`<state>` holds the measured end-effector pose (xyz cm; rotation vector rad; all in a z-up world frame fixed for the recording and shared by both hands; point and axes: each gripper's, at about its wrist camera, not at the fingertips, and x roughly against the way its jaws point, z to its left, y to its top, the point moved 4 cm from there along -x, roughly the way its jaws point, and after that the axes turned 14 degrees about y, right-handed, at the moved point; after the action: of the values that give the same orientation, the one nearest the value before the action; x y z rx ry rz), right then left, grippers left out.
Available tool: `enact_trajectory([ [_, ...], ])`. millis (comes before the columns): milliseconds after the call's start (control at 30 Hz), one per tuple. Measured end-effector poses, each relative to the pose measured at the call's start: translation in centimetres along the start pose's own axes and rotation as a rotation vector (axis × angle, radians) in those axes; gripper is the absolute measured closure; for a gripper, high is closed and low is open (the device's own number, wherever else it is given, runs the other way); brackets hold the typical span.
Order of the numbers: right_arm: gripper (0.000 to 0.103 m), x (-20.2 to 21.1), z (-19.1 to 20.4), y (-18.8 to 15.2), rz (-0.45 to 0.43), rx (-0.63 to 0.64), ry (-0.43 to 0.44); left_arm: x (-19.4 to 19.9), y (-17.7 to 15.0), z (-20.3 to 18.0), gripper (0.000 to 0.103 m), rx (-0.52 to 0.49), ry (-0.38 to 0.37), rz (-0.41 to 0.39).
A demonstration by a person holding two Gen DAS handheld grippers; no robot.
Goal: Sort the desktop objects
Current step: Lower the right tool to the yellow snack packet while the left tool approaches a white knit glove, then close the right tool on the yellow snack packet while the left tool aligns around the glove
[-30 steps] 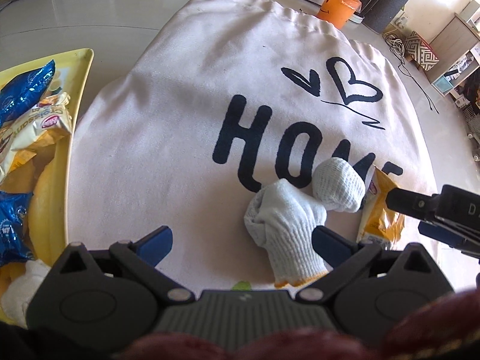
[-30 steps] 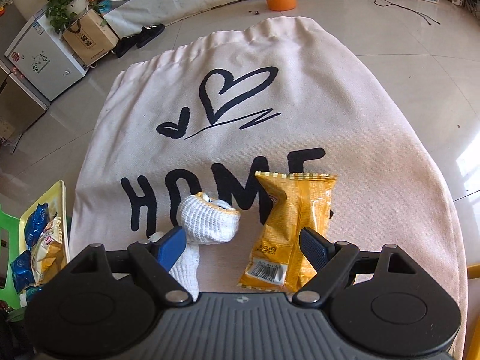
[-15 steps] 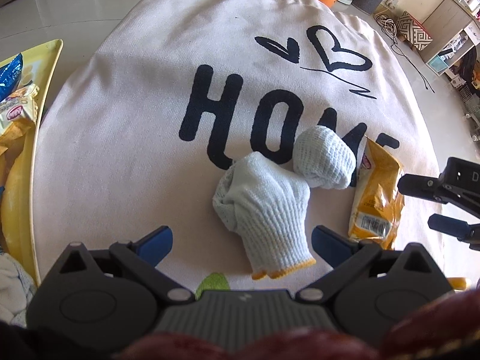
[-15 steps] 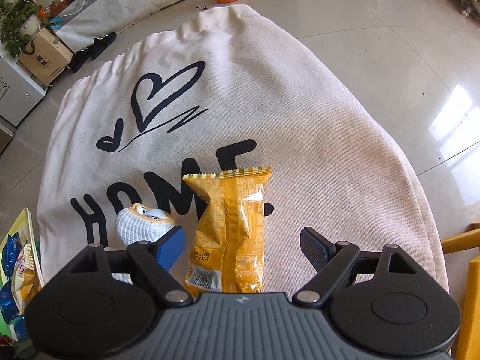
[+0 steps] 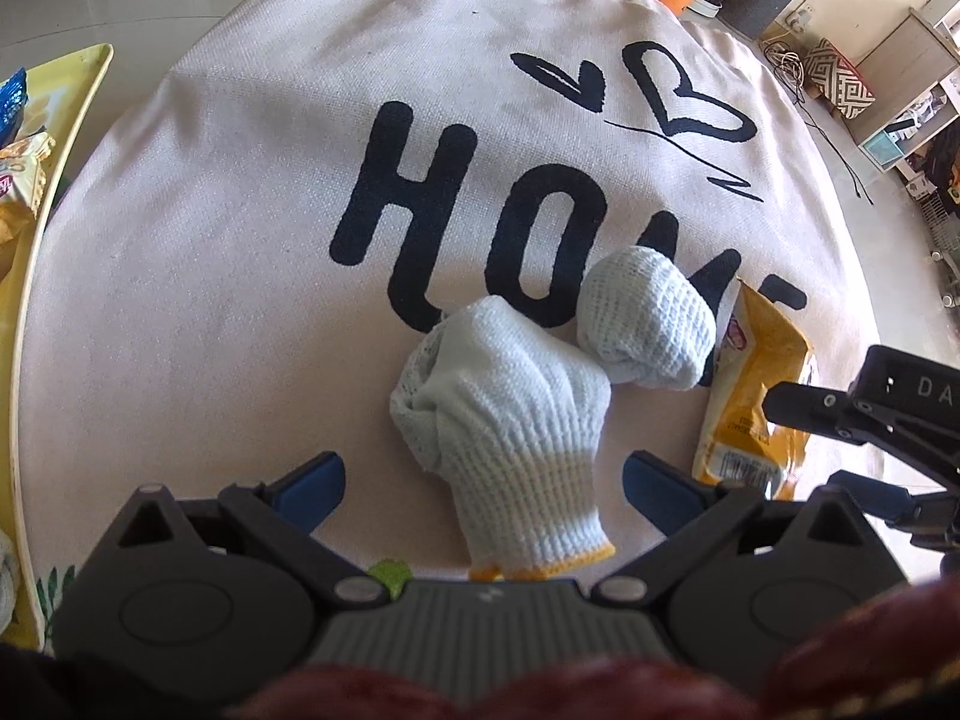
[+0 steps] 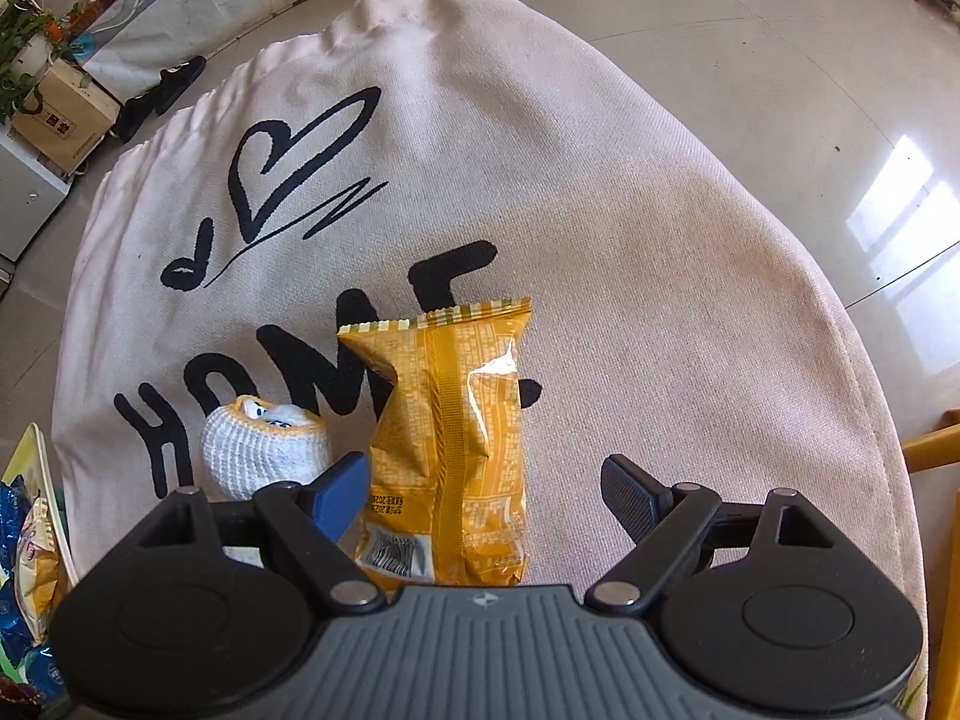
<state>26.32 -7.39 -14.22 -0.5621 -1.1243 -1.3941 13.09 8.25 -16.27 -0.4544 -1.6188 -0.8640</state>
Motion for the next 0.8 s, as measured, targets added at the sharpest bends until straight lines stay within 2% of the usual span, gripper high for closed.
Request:
enact_trajectory([
  [167, 0.018, -0.9, -0.1, -0.3, 0.007, -0.014, 0.014, -0.2, -0.1, -0.5, 0.001, -0.031, 0.053, -0.057],
  [533, 0.018, -2.3, 0.4, -1.2, 0.001, 0.026, -0.005, -0.4, -0.8, -0.5, 0.001, -0.079, 0.167, -0.117],
  [633, 0.029, -2.2, 0.8, -1.4, -0.001, 0.072, -0.004, -0.3, -0.9, -0.1, 0.001, -0.072, 0.165, -0.115],
  [667, 0.036, -2.2, 1.0, -1.4, 0.0, 0.083, 0.005, -0.3, -1.0, 0.1, 0.0, -0.065, 0.164, -0.113],
  [700, 0.039, -2.1, 1.2, -1.5, 0.002, 0.09, 0.012, -0.2, -1.1, 0.3, 0.0, -0.058, 0.165, -0.111],
  [800, 0.041, -2.0, 1.5, -1.8, 0.018, 0.11, 0.011, 0.0, -1.5, 1.0, 0.001, -0.043, 0.161, -0.103],
])
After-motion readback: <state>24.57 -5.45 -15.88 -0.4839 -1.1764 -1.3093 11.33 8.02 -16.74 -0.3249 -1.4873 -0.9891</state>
